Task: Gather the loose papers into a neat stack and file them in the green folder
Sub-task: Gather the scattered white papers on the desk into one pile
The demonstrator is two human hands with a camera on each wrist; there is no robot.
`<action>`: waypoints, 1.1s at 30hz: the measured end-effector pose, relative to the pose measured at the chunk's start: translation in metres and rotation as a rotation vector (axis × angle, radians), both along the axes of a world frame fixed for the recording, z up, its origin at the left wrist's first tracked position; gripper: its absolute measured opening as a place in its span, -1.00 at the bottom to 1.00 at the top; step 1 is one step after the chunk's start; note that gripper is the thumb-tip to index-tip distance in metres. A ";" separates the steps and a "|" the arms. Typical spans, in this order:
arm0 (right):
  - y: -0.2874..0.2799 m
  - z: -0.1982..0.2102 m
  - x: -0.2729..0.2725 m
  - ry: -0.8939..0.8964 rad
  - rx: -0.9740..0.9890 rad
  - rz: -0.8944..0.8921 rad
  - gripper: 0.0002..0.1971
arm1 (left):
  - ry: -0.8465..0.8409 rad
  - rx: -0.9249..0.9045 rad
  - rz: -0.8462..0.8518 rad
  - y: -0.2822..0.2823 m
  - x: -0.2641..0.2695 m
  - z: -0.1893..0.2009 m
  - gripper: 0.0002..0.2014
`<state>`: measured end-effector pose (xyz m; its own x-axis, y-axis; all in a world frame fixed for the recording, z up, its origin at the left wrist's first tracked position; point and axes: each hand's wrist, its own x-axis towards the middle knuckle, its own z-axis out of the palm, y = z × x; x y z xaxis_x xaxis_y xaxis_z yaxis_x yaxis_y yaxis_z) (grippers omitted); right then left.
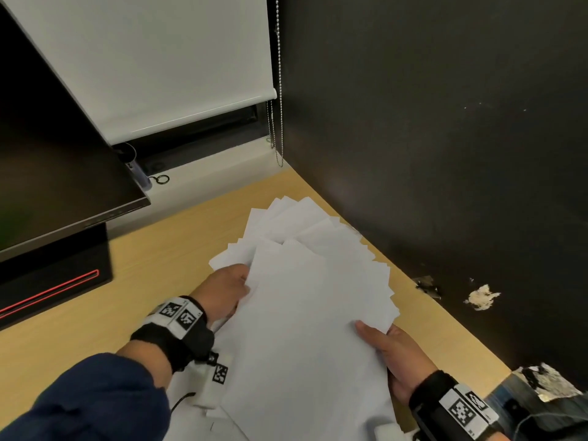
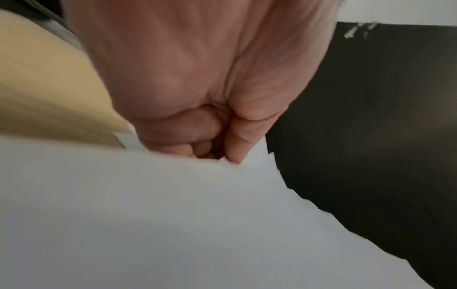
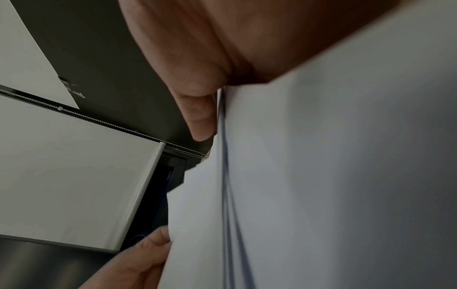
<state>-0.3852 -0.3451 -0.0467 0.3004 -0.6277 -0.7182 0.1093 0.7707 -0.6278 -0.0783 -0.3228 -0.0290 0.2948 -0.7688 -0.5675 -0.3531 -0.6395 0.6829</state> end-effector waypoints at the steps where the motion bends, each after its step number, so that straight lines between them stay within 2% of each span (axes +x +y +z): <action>1: 0.000 0.000 0.000 0.004 0.002 0.001 -0.67 | 0.005 -0.003 -0.041 -0.003 -0.009 -0.003 -0.75; 3: 0.000 -0.001 -0.001 0.007 0.007 0.000 -0.65 | 0.081 -0.023 -0.090 -0.010 -0.024 -0.006 -0.70; 4: 0.000 -0.002 -0.002 0.005 0.010 -0.007 -0.62 | 0.063 -0.043 -0.112 -0.016 -0.027 -0.007 -0.70; 5: 0.001 -0.004 -0.003 0.002 0.011 -0.017 -0.61 | -0.021 -0.069 -0.148 -0.023 -0.026 -0.007 -0.71; 8: 0.002 -0.008 -0.004 -0.003 0.008 -0.037 -0.59 | -0.420 -0.092 -0.269 -0.049 -0.008 -0.008 -0.69; 10: 0.001 -0.006 -0.008 -0.019 0.016 -0.031 -0.56 | -0.516 -0.049 -0.311 -0.063 0.003 -0.009 -0.58; 13: -0.001 -0.001 -0.016 -0.063 0.039 0.016 -0.47 | -0.450 -0.032 -0.354 -0.077 0.010 -0.007 -0.46; 16: -0.002 0.001 -0.020 -0.073 0.060 0.055 -0.28 | -0.416 0.000 -0.392 -0.085 0.006 -0.002 -0.48; 17: -0.001 0.002 -0.020 -0.071 0.064 0.056 -0.31 | -0.416 0.024 -0.409 -0.087 0.005 0.001 -0.54; 20: 0.000 0.003 -0.019 -0.036 0.057 0.018 -0.63 | -0.389 0.095 -0.490 -0.087 0.005 0.005 -0.87; 23: 0.000 0.002 -0.020 -0.028 0.079 -0.013 -0.71 | -0.385 0.165 -0.540 -0.076 0.012 0.008 -0.73; 25: 0.000 0.002 -0.022 -0.045 0.108 -0.020 -0.70 | -0.376 0.196 -0.548 -0.064 0.018 0.009 -0.83; 27: 0.001 0.000 -0.024 -0.085 0.137 0.001 -0.66 | -0.354 0.185 -0.504 -0.049 0.022 0.007 -0.96; 30: 0.006 -0.004 -0.026 -0.148 0.156 0.073 -0.55 | -0.310 0.167 -0.364 -0.019 0.021 0.002 -0.91; 33: 0.012 -0.016 -0.025 -0.111 0.116 0.063 -0.49 | -0.196 0.158 -0.162 0.016 0.011 -0.004 -0.95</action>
<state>-0.4106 -0.3330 -0.0625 0.4181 -0.5202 -0.7447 0.1224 0.8445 -0.5213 -0.0668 -0.3066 -0.0333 0.2909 -0.7217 -0.6281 -0.5747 -0.6567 0.4883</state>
